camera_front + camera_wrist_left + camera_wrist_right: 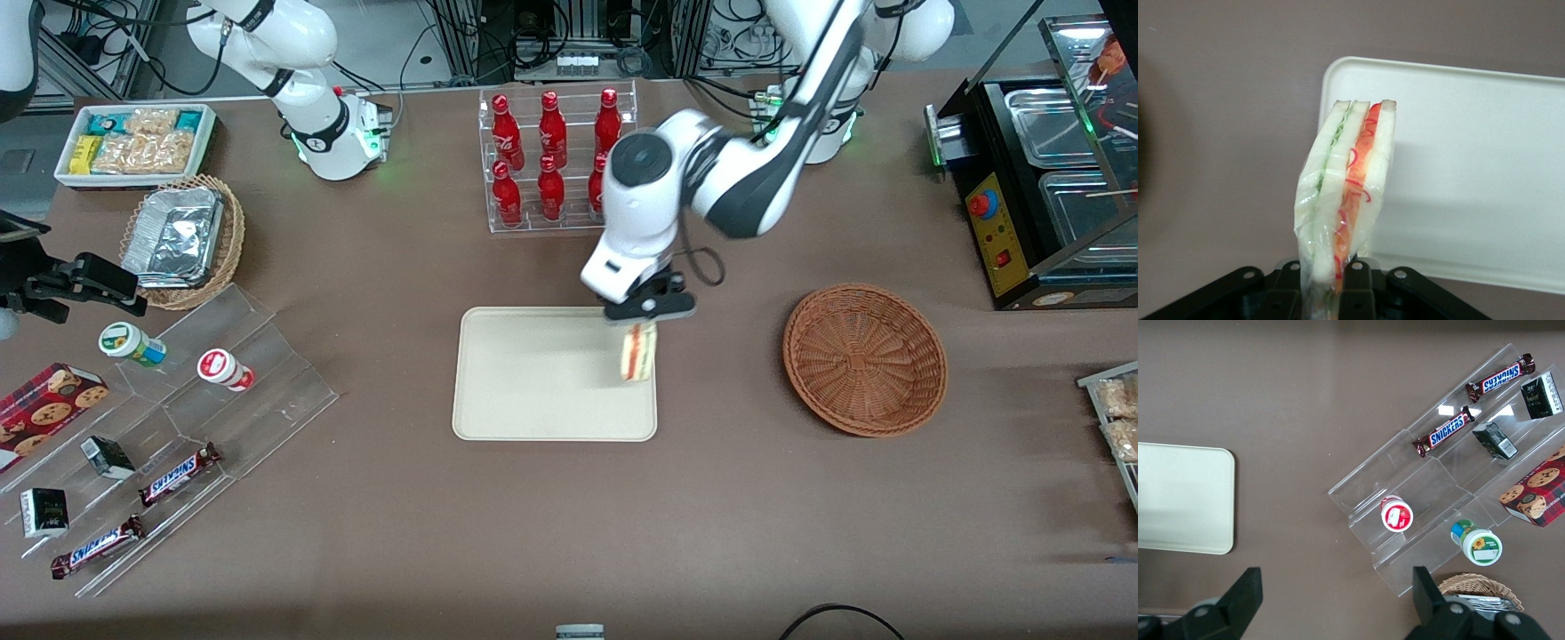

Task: Place sandwich from basket to tray
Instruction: 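Lower the sandwich onto the cream tray and open the left gripper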

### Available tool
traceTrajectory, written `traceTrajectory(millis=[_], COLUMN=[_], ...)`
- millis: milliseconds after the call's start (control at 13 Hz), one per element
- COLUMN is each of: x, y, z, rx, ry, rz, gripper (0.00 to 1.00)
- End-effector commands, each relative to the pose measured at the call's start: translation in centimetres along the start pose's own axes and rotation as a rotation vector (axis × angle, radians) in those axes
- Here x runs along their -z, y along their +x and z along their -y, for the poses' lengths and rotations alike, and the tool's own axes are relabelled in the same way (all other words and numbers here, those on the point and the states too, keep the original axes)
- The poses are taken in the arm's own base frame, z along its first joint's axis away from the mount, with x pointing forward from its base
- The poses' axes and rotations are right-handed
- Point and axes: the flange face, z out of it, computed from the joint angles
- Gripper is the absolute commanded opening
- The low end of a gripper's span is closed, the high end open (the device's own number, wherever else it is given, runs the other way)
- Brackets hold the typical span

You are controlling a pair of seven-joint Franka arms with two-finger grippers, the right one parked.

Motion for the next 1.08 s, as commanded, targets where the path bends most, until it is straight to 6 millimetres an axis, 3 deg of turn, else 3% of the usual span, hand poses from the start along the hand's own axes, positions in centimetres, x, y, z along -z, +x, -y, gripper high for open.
traceTrajectory(millis=[0, 462, 615, 769, 846, 923, 1000], x=[-3.2, -9.9, -11.5, -11.6, -11.8, -11.9, -11.6], y=[1.8, 1.8, 1.7, 1.6, 1.5, 1.5, 1.7], z=[-3.1, -5.4, -6.6, -6.5, -6.5, -6.4, -6.2], rx=[0.017, 0.007, 0.003, 0.003, 0.003, 0.006, 0.008], ry=[0.013, 0.019, 0.038, 0.05, 0.052, 0.056, 0.064], rz=[0.003, -0.014, -0.042, -0.053, -0.05, -0.05, -0.05], gripper=[0.01, 0.01, 0.01, 0.02, 0.13, 0.67, 1.0])
